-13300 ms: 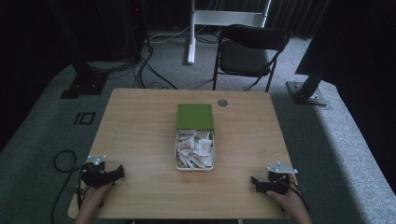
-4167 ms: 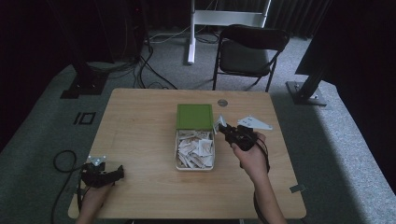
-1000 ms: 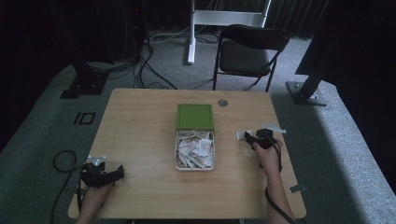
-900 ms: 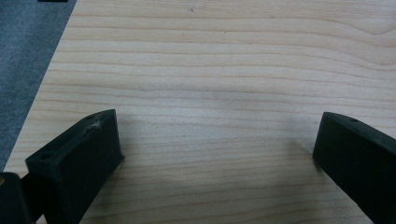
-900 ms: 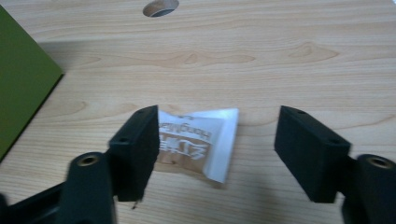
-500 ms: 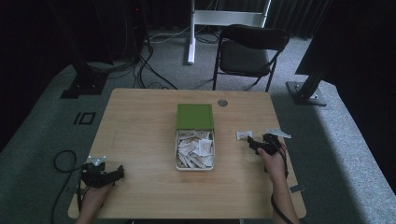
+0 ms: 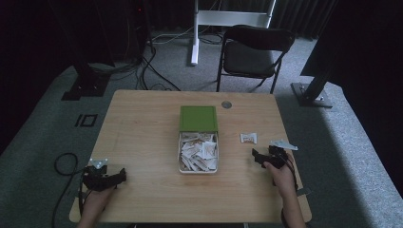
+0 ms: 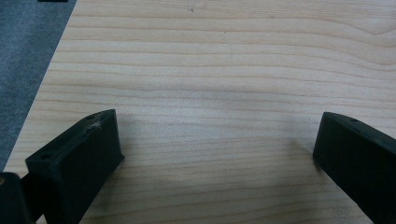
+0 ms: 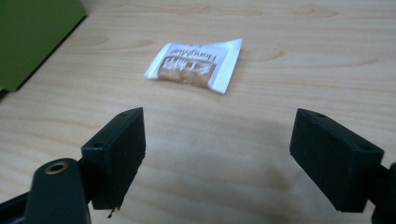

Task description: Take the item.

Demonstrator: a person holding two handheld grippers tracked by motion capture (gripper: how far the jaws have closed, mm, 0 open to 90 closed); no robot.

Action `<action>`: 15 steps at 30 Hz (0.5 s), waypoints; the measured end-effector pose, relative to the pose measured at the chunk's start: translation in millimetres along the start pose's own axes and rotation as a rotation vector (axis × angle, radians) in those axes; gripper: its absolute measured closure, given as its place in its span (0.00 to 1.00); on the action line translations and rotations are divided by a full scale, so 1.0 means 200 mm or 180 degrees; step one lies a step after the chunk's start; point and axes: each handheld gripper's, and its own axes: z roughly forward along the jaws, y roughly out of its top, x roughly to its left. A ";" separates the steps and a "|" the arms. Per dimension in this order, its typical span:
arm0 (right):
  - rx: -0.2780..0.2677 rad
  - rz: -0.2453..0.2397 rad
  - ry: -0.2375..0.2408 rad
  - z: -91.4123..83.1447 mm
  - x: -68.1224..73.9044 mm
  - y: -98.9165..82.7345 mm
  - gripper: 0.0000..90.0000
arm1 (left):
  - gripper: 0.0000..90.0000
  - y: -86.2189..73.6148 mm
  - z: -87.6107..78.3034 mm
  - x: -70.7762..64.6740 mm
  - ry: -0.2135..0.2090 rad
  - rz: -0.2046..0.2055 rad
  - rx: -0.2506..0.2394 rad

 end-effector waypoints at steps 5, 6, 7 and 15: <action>0.0050 -0.0074 0.0037 -0.03 0.01 -0.04 0.20 | 0.02 0.00 0.00 0.00 0.0000 0.0000 0.0000; 0.0047 -0.0080 0.0051 -0.03 0.01 -0.05 0.20 | 0.02 0.00 0.00 0.00 0.0000 0.0000 0.0000; 0.0045 -0.0080 0.0070 -0.04 0.01 -0.05 0.20 | 0.02 0.00 0.00 0.00 0.0000 -0.0001 0.0000; 0.0118 -0.0273 0.0210 -0.09 0.03 -0.11 0.19 | 0.02 0.00 0.00 0.00 0.0000 -0.0001 -0.0004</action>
